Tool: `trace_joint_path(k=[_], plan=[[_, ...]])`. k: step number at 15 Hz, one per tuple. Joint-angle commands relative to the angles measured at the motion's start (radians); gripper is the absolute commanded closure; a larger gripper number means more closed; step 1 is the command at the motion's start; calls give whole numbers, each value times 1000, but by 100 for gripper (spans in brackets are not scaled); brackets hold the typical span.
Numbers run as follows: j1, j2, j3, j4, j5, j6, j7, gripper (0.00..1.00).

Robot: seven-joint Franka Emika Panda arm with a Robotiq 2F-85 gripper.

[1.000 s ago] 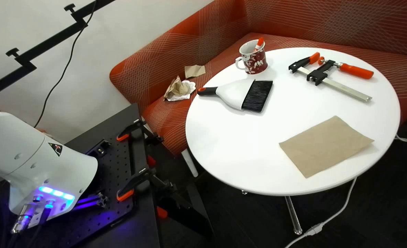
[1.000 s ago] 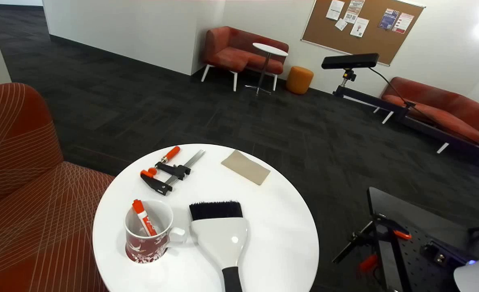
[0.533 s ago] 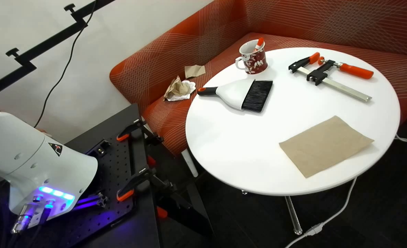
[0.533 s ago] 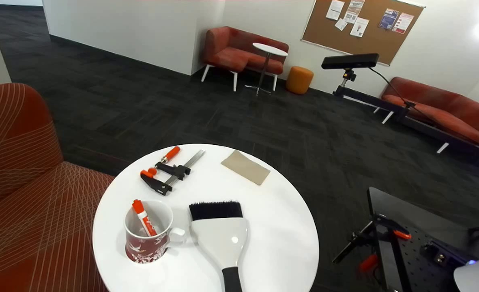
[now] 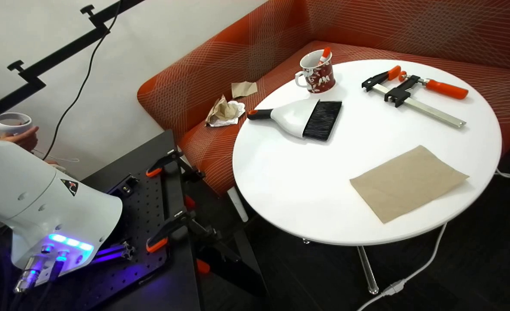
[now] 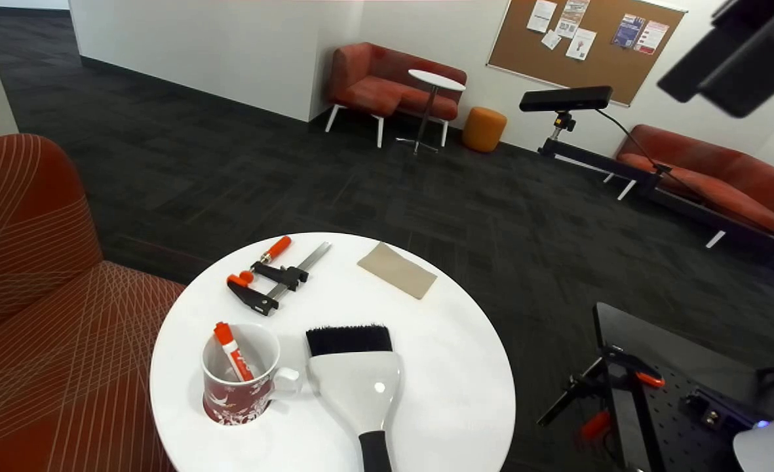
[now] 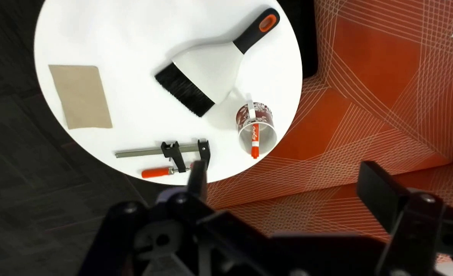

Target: Remove the orange marker from the red mug

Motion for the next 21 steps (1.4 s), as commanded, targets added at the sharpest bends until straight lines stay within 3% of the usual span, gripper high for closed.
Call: trace_joint_path(k=[1, 7, 8, 14, 21], plan=[[-22, 201, 31, 109, -84, 99, 81, 0], [2, 412, 23, 226, -227, 139, 221, 0], [22, 355, -6, 170, -199, 145, 175, 0], [31, 411, -12, 212, -211, 145, 188, 0], [43, 625, -45, 272, -297, 273, 275, 0]])
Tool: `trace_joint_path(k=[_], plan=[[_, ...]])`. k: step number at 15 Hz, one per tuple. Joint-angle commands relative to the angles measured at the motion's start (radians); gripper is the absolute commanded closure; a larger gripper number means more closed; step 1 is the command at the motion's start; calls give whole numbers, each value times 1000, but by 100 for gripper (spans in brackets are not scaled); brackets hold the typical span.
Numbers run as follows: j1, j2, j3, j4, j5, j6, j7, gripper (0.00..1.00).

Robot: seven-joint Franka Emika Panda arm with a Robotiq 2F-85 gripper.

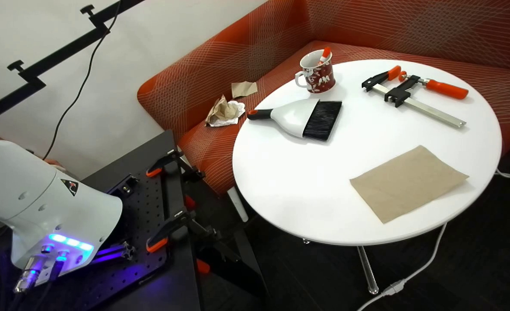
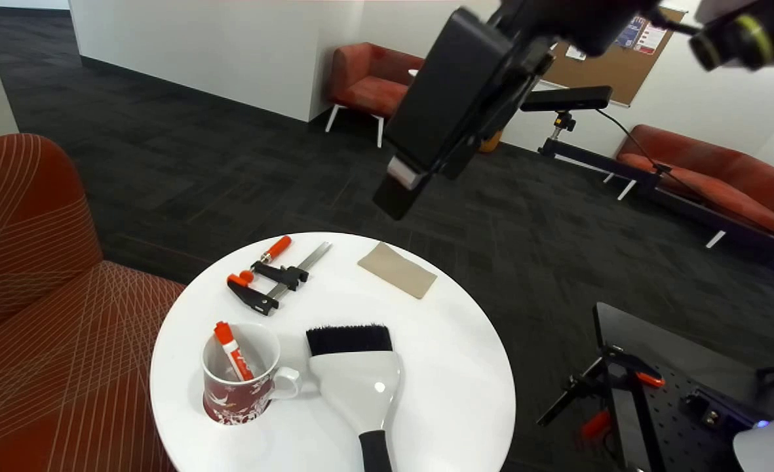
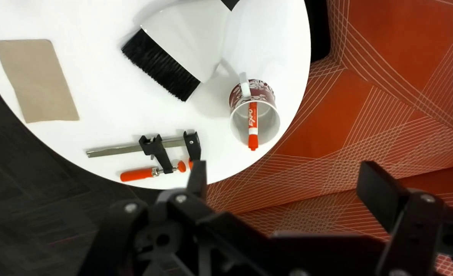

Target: Remove the orange marker from the red mug

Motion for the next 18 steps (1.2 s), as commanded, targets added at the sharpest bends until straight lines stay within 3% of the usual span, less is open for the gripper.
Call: trace_joint_path(k=[1, 5, 11, 18], plan=[[38, 159, -43, 65, -64, 79, 50, 0], [96, 320, -118, 135, -108, 140, 54, 0], [186, 534, -223, 299, -67, 174, 15, 0], [224, 704, -268, 450, -19, 161, -57, 0]])
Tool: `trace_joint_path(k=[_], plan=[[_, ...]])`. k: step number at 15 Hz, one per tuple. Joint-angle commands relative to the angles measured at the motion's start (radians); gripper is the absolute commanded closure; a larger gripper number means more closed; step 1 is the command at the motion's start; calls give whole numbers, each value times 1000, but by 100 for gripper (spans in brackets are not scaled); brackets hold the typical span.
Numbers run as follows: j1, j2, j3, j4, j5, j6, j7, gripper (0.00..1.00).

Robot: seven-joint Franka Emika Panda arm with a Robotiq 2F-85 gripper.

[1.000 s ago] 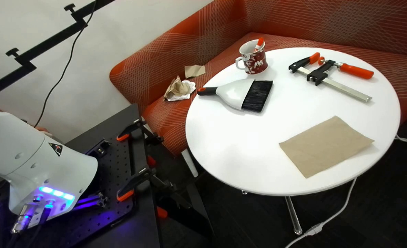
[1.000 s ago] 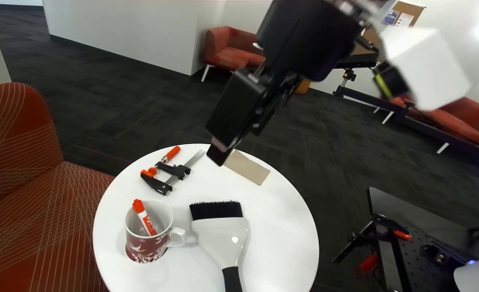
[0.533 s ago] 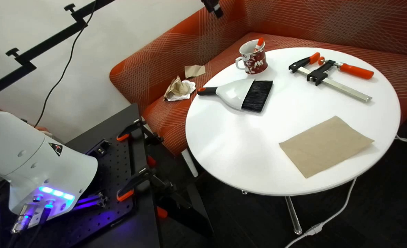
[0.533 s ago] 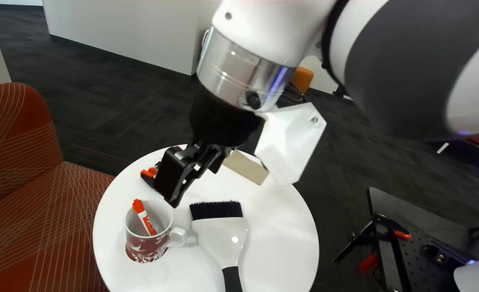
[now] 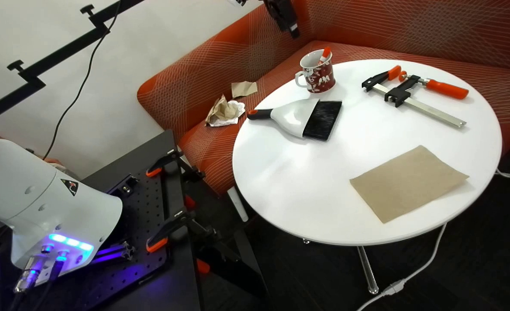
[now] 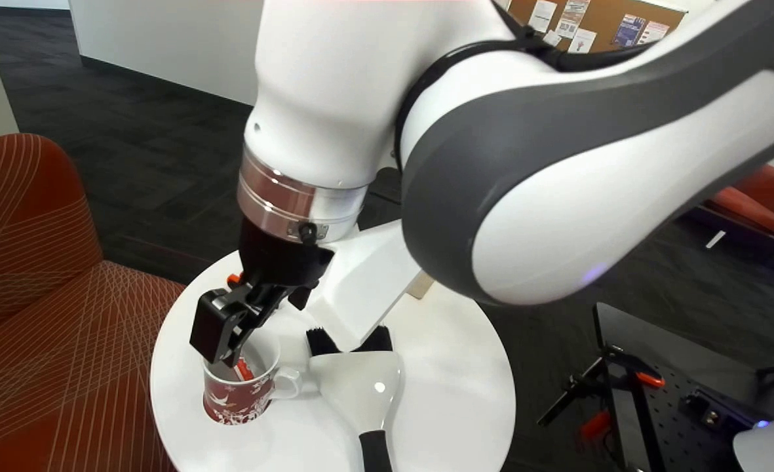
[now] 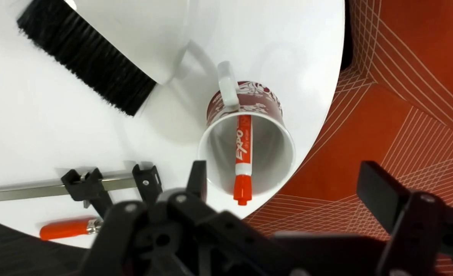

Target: Remove the orange marker from the red mug

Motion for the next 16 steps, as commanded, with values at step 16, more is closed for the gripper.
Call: trace_joint_path(k=[16], plan=[[35, 119, -69, 103, 84, -5, -61, 35]])
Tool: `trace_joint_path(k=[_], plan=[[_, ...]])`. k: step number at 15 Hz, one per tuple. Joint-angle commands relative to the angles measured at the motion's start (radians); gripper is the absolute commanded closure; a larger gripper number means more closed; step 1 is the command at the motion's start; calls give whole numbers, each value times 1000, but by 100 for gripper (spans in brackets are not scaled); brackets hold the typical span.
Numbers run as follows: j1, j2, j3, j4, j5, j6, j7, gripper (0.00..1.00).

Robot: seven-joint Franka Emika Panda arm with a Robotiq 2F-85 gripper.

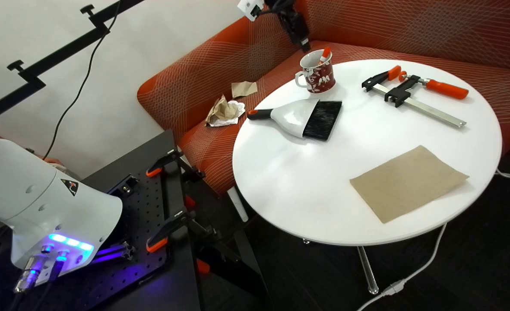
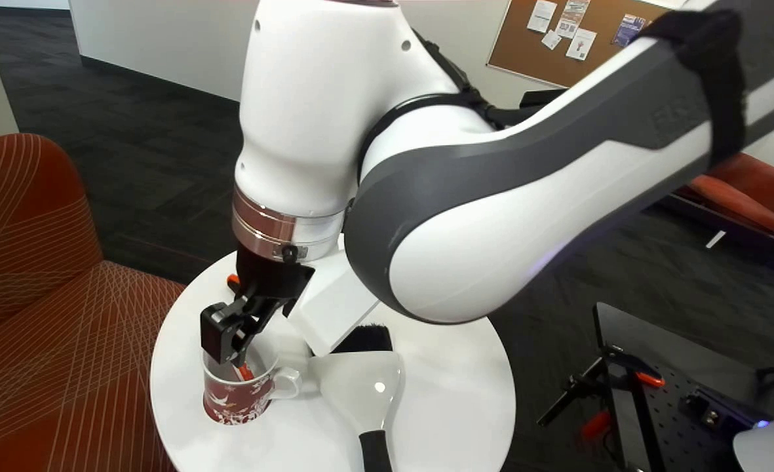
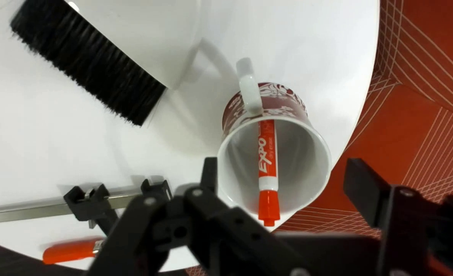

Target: Remove the orange marker from the red mug

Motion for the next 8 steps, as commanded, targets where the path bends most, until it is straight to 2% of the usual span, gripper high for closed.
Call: trace_joint_path(k=[1, 3, 4, 8], plan=[[13, 26, -11, 33, 29, -1, -35, 37], [15, 35, -12, 43, 29, -3, -33, 42], [17, 41, -15, 51, 28, -1, -30, 38], [19, 80, -21, 93, 26, 8, -31, 39]])
